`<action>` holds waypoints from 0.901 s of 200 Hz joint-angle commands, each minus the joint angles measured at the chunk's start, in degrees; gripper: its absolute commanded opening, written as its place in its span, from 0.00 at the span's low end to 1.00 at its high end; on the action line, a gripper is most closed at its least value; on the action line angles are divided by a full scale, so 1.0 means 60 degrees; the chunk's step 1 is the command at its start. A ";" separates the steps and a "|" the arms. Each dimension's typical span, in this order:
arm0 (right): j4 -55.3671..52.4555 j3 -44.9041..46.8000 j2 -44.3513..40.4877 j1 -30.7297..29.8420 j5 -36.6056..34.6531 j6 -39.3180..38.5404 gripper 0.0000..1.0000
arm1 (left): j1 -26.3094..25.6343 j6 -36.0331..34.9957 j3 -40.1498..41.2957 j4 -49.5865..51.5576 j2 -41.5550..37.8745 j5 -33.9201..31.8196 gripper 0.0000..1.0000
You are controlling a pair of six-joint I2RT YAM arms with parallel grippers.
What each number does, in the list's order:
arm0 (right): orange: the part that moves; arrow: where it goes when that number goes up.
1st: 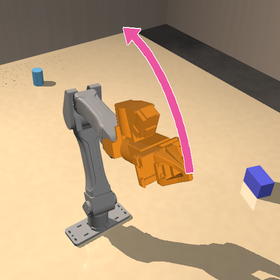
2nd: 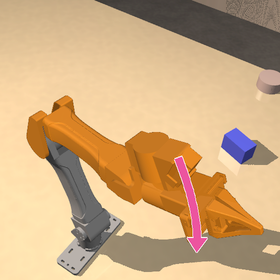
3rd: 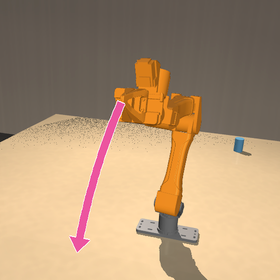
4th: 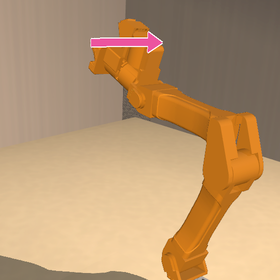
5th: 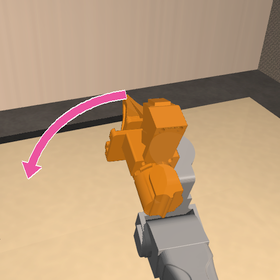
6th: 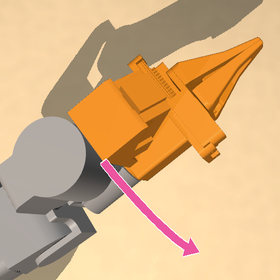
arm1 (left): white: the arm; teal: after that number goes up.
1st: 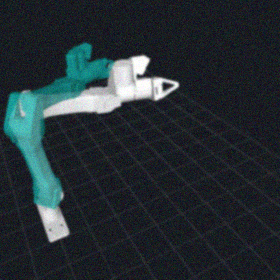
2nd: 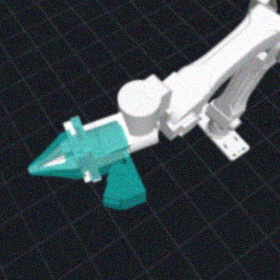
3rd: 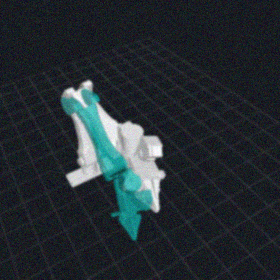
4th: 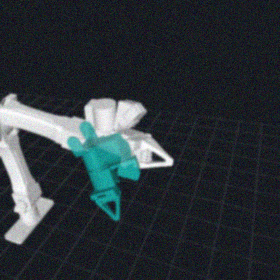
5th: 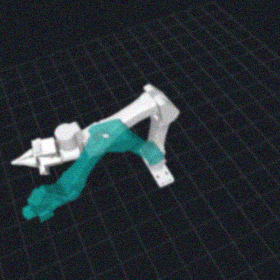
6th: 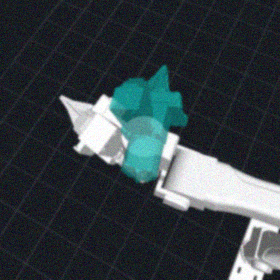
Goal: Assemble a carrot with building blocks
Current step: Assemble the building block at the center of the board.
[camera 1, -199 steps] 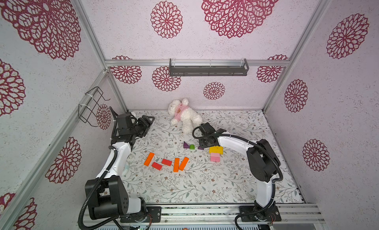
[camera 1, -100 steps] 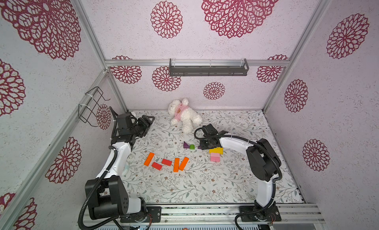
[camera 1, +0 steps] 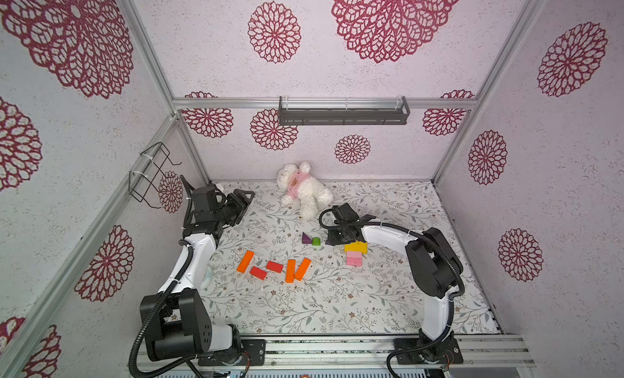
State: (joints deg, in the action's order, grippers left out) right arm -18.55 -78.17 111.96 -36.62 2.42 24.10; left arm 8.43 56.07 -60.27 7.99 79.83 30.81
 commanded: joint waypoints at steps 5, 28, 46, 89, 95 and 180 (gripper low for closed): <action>0.0086 -0.0058 -0.0028 0.0068 0.0134 0.0034 0.37 | 0.0051 0.0056 0.0056 -0.0222 0.0025 0.0096 0.73; 0.0118 -0.0100 0.0002 0.0065 0.0176 -0.0002 0.37 | 0.0055 0.0059 0.0059 -0.0207 0.0025 0.0102 0.73; 0.0132 -0.0176 0.0031 0.0054 0.0196 -0.0030 0.37 | 0.0057 0.0057 0.0055 -0.0219 0.0025 0.0099 0.73; 0.0099 -0.0270 -0.0052 0.0037 0.0149 -0.0075 0.37 | 0.0052 0.0044 0.0055 -0.0227 0.0010 0.0082 0.73; 0.0062 -0.0269 -0.0150 0.0039 0.0096 -0.0097 0.37 | 0.0060 0.0046 0.0055 -0.0218 0.0023 0.0082 0.73; -0.0016 0.0009 -0.0538 0.0282 -0.0200 -0.0094 0.38 | 0.0029 0.0073 0.0055 -0.0233 0.0028 0.0097 0.73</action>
State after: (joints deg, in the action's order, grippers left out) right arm -18.06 -78.11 110.74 -35.68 1.56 23.62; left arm 8.43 56.07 -60.27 7.99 79.83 30.81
